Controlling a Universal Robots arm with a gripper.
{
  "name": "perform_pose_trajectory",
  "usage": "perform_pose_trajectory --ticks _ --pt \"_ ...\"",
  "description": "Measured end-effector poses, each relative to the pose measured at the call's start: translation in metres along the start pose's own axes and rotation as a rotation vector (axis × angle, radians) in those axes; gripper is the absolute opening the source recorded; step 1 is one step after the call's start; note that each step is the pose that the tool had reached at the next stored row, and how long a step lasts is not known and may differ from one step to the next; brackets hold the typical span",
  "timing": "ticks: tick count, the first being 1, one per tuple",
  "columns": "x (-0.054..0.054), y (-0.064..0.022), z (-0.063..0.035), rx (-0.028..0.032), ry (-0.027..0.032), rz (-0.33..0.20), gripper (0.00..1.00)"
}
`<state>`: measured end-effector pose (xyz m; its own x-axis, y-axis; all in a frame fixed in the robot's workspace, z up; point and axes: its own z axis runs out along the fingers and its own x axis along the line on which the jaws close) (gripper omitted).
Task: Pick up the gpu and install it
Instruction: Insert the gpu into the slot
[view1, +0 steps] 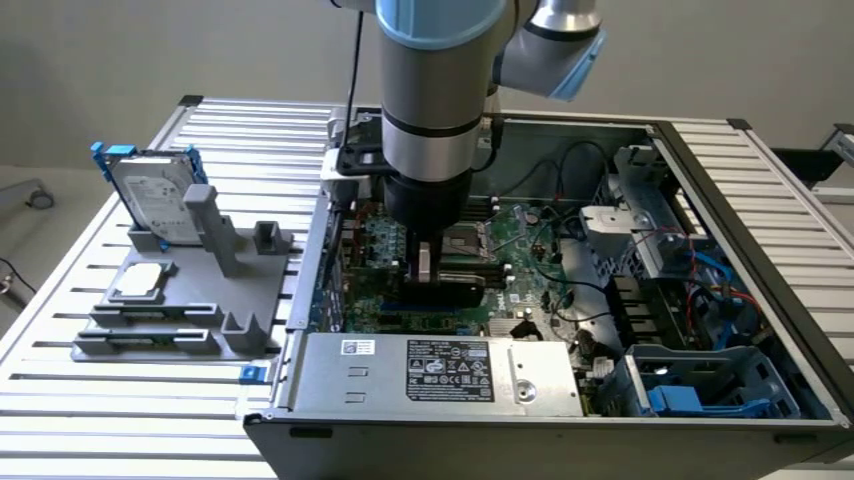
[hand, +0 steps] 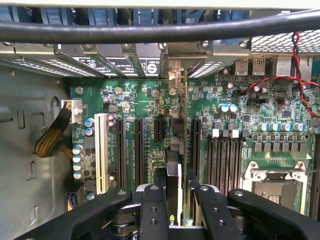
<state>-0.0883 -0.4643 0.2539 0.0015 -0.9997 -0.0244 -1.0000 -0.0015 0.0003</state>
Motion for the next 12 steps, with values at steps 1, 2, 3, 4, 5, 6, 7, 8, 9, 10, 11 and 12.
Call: perform_pose_trajectory --ticks 1,2,3,4,5,6,7,8,9,10,11,12 --pt "0.0 0.0 0.0002 -0.0009 0.0 -0.001 0.27" --pt "0.0 0.0 0.0003 -0.0017 -0.0001 -0.001 0.27" --pt "0.0 0.0 0.0004 -0.0025 0.0 -0.002 0.27" --pt "0.0 0.0 0.0006 -0.0032 -0.0001 -0.002 0.27" --pt "0.0001 0.0 0.0008 -0.0039 -0.0001 -0.003 0.27" --pt "0.0001 0.0 0.001 -0.0046 -0.0001 -0.004 0.27" --pt "0.0002 0.0 0.0013 -0.005 -0.0003 -0.005 0.27" --pt "0.0002 0.0 0.0017 -0.0056 -0.0004 -0.006 0.27" --pt "0.0002 0.0 0.0021 -0.0061 -0.0004 -0.007 0.27" --pt "0.0003 0.0 0.0024 -0.0067 -0.0004 -0.008 0.27" --pt "0.0003 0.0 0.0026 -0.0073 -0.0005 -0.01 0.27" --pt "0.0003 0.0 0.0027 -0.0077 -0.0008 -0.01 0.27"
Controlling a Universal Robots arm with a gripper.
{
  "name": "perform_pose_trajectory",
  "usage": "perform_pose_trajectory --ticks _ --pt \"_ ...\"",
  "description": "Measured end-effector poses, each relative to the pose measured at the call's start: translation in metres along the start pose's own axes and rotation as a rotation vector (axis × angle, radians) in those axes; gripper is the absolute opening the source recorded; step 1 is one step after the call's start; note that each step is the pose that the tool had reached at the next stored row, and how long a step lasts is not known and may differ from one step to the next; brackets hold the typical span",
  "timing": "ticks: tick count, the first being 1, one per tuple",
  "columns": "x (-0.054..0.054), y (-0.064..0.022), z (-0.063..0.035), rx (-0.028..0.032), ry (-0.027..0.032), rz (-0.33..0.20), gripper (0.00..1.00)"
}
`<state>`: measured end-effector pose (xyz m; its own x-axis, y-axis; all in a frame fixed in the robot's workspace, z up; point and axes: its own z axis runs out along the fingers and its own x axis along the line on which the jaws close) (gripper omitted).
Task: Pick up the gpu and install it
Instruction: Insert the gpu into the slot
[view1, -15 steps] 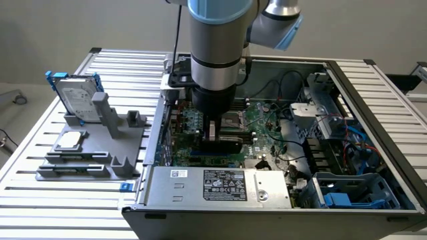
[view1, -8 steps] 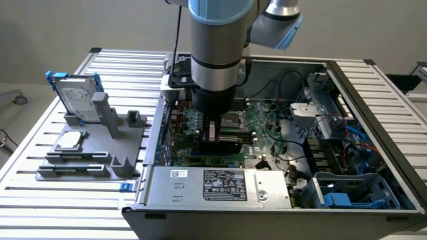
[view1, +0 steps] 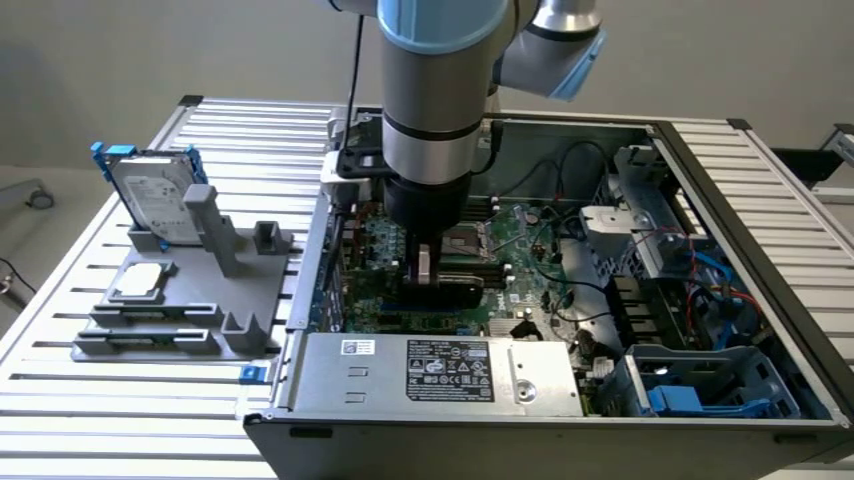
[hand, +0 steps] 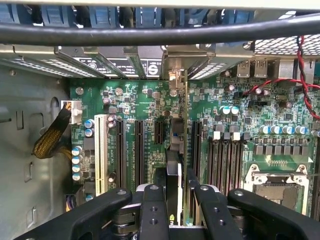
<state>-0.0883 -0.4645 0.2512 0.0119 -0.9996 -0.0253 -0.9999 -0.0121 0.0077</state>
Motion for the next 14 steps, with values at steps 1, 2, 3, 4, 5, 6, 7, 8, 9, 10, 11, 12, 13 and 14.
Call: perform_pose_trajectory --ticks 1,2,3,4,5,6,7,8,9,10,11,12,13,14 --pt "0.0 0.0 0.0 -0.0005 -0.0004 -0.001 0.27" --pt "0.0 0.0 0.0001 -0.0011 -0.0009 -0.002 0.27" --pt "0.0 0.0 0.0002 -0.0018 -0.0014 -0.002 0.27" --pt "0.0 0.0 0.0001 -0.0027 -0.0017 -0.003 0.27" --pt "-0.0001 0.0 -0.0002 -0.0038 -0.0021 -0.003 0.27" --pt "-0.0001 0.0 -0.0008 -0.005 -0.0024 -0.003 0.27" --pt "-0.0001 0.0 -0.0017 -0.0061 -0.0028 -0.004 0.27" --pt "-0.0001 0.0001 -0.0028 -0.0074 -0.0031 -0.004 0.28" --pt "-0.0001 0.0001 -0.0041 -0.0083 -0.0032 -0.004 0.28" --pt "-0.0001 0.0 -0.0052 -0.0093 -0.0035 -0.004 0.34" --pt "-0.0001 0.0001 -0.0059 -0.0102 -0.0037 -0.004 0.4" --pt "-0.0001 0.0001 -0.0063 -0.011 -0.0039 -0.004 0.46" --pt "-0.0001 0.0 -0.0067 -0.012 -0.004 -0.004 0.46" --pt "-0.0001 0.0001 -0.0075 -0.0131 -0.004 -0.004 0.46"
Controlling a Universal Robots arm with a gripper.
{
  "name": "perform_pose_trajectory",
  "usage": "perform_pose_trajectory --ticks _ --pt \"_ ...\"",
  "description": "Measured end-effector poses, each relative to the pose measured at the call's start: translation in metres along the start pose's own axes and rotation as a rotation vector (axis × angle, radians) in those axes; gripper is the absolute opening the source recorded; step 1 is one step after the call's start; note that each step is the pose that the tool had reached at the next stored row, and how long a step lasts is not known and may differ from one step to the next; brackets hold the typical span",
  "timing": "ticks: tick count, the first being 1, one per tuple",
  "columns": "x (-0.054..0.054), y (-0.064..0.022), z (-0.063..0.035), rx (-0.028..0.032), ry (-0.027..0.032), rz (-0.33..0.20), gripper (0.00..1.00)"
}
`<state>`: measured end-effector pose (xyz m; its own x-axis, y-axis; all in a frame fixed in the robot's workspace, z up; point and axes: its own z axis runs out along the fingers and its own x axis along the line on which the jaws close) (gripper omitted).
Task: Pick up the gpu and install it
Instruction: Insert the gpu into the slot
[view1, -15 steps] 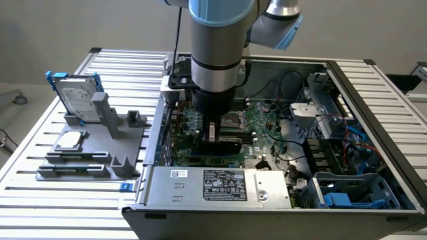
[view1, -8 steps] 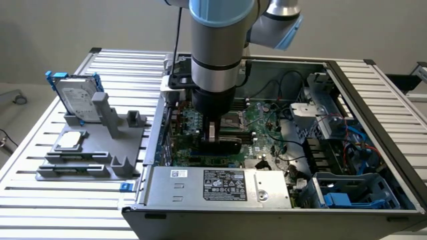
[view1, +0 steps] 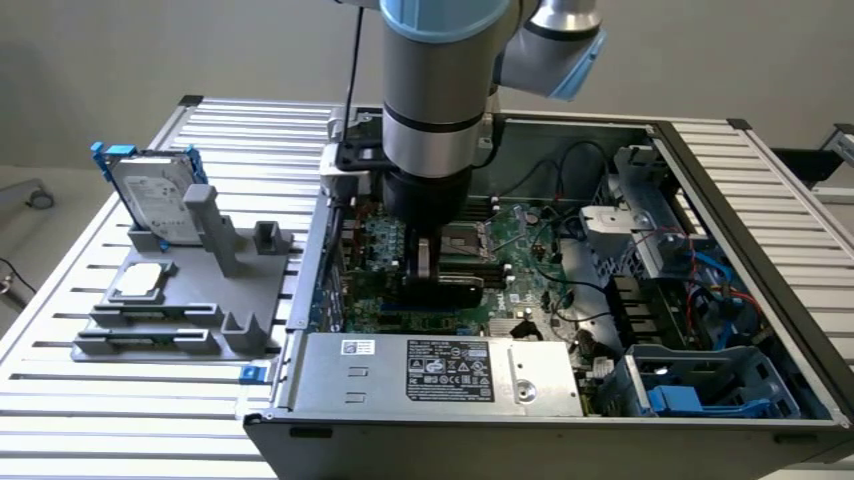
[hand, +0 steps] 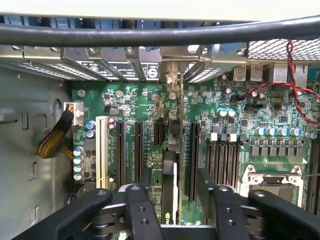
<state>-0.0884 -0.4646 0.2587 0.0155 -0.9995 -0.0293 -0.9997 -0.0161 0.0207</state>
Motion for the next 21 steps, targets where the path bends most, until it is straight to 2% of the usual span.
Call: perform_pose_trajectory --ticks 1,12,14,15,16,18,19,21 --pt "0.0 0.0 -0.0012 -0.0014 -0.0002 0.0 0.53" --pt "-0.001 -0.0018 -0.0338 -0.0176 -0.0007 0.0 0.51" --pt "-0.001 -0.0029 -0.0384 -0.0209 -0.0008 0.001 0.38" --pt "-0.001 -0.0034 -0.0401 -0.0224 -0.0007 0.001 0.38" --pt "-0.001 -0.0038 -0.0411 -0.0235 -0.0008 0.001 0.32" --pt "-0.001 -0.0044 -0.0414 -0.0247 -0.0019 0.001 0.2" --pt "-0.001 -0.0043 -0.0414 -0.0252 -0.0019 0.001 0.2" --pt "-0.001 -0.0044 -0.0415 -0.0254 -0.0017 0.001 0.11"
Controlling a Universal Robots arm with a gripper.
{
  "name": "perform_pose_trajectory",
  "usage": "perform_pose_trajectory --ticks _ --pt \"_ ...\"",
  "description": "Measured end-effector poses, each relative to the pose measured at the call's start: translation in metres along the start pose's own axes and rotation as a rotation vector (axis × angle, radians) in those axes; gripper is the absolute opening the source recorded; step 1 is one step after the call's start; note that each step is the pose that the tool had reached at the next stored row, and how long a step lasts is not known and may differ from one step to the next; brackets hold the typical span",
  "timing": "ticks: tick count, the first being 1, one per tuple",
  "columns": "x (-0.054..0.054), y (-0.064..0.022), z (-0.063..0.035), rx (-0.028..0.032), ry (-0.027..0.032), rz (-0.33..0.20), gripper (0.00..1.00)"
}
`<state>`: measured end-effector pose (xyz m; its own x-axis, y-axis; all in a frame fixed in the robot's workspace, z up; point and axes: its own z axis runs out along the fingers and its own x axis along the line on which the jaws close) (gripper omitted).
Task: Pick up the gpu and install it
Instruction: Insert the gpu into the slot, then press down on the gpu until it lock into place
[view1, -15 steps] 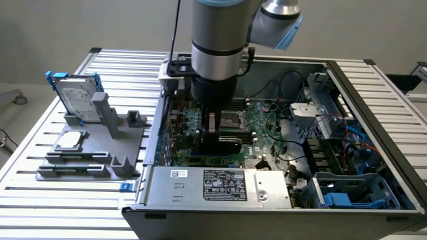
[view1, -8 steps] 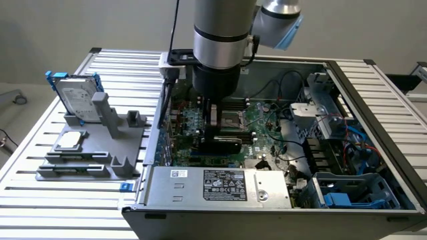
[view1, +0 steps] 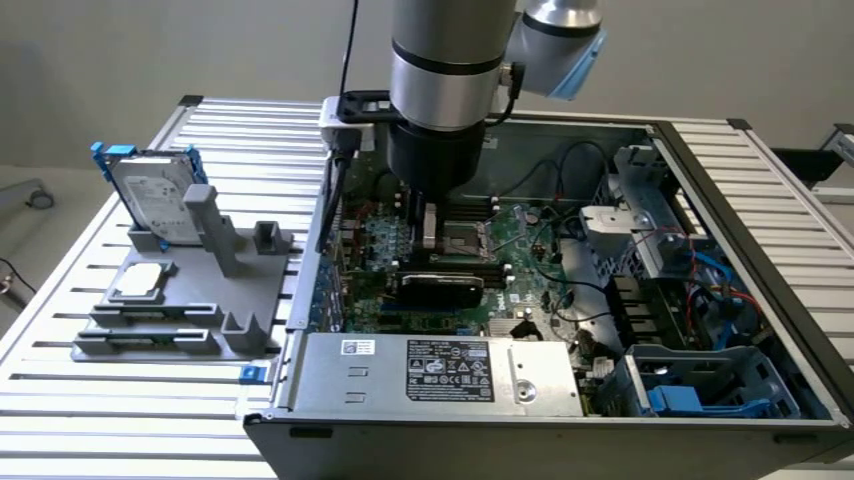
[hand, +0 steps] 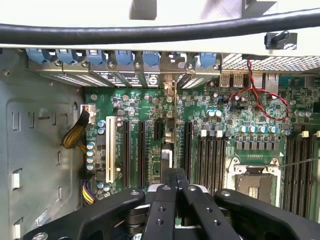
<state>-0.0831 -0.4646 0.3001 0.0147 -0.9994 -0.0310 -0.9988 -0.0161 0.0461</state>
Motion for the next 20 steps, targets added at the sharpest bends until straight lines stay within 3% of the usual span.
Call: perform_pose_trajectory --ticks 20 --pt "0.0 0.0 0.0 0.0 0.0 0.0 0.11"
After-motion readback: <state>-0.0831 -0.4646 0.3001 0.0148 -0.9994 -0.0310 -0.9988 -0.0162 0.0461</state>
